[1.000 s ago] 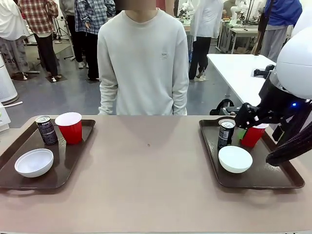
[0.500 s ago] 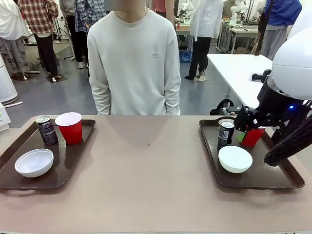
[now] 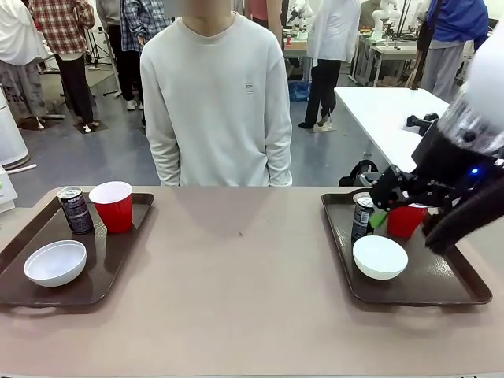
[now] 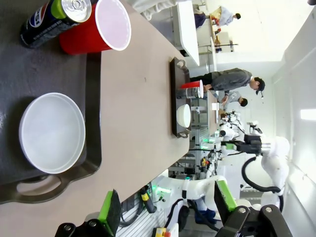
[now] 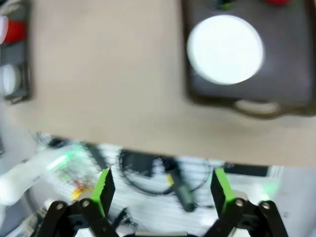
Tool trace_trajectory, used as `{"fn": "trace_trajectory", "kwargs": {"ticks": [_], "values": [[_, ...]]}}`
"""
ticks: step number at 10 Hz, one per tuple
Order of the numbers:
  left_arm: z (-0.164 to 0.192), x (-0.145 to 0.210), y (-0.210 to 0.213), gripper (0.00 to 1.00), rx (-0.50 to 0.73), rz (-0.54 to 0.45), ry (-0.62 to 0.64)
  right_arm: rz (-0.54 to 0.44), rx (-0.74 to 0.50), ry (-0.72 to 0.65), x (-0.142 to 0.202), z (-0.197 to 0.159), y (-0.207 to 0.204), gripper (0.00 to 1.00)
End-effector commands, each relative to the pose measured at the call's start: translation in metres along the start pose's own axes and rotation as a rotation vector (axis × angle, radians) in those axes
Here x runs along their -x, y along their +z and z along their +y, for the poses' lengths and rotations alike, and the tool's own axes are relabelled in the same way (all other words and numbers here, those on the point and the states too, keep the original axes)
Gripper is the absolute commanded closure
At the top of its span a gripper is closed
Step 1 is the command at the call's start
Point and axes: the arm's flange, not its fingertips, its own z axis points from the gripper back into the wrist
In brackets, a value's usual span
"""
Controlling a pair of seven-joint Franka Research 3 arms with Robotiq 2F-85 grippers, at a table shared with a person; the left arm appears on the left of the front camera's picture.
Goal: Prepare tableware on both trays.
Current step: Pick up a Picnic Bowl from the table and place it on a Handle tray.
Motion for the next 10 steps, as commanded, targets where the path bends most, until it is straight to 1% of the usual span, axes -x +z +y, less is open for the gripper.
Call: {"fn": "trace_trajectory", "kwargs": {"ticks": [1, 2, 3, 4, 5, 6, 7, 8, 9, 10], "values": [[-0.001, 0.001, 0.000, 0.00, 0.020, -0.007, -0.006, -0.004, -0.484, -0.167, 0.059, -0.014, 0.023, 0.00], [-0.001, 0.001, 0.000, 0.00, 0.020, -0.007, -0.006, -0.067, -0.634, -0.185, 0.075, -0.024, 0.030, 0.00], [-0.001, 0.001, 0.000, 0.00, 0.020, -0.007, -0.006, -0.107, -0.759, -0.238, 0.084, -0.040, 0.030, 0.00], [-0.001, 0.001, 0.000, 0.00, 0.020, -0.007, -0.006, -0.192, -0.841, -0.304, 0.089, -0.058, 0.023, 0.00], [-0.001, 0.001, 0.000, 0.00, 0.020, -0.007, -0.006, -0.179, -0.881, -0.292, 0.088, -0.069, 0.012, 0.00], [-0.001, 0.001, 0.000, 0.00, 0.020, -0.007, -0.006, -0.133, -0.859, -0.213, 0.084, -0.083, 0.001, 0.00], [-0.001, 0.001, 0.000, 0.00, 0.020, -0.007, -0.006, -0.049, -0.824, -0.175, 0.072, -0.106, -0.012, 0.00], [-0.001, 0.001, 0.000, 0.00, 0.020, -0.007, -0.006, 0.010, -0.788, -0.163, 0.064, -0.123, -0.022, 0.00], [-0.001, 0.001, 0.000, 0.00, 0.020, -0.007, -0.006, 0.027, -0.731, -0.155, 0.055, -0.134, -0.033, 0.00], [-0.001, 0.001, 0.000, 0.00, 0.020, -0.007, -0.006, 0.028, -0.685, -0.188, 0.046, -0.142, -0.042, 0.00]]}}
